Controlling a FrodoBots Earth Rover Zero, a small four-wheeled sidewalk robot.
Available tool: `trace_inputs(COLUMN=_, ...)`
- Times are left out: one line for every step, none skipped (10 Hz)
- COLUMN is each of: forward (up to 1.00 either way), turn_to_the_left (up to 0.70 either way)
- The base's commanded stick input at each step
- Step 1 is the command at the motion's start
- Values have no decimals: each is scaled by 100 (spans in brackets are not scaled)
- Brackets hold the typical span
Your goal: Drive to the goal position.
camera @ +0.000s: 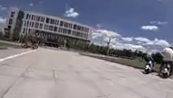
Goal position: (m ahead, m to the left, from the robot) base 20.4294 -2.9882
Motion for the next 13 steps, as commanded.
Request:
trace_inputs(forward=70, turn_to_the_left=35)
trace_inputs(forward=70, turn_to_the_left=35)
trace_inputs(forward=70, turn_to_the_left=31)
trace_inputs(forward=70, turn_to_the_left=10)
trace_inputs(forward=70, turn_to_the_left=0)
trace_inputs(forward=70, turn_to_the_left=0)
trace_inputs(forward=70, turn_to_the_left=0)
trace_inputs(forward=70, turn_to_the_left=3)
trace_inputs(forward=70, turn_to_the_left=0)
trace_inputs(forward=70, turn_to_the_left=1)
trace_inputs(forward=70, turn_to_the_left=2)
trace_inputs(forward=70, turn_to_the_left=1)
trace_inputs(forward=70, turn_to_the_left=2)
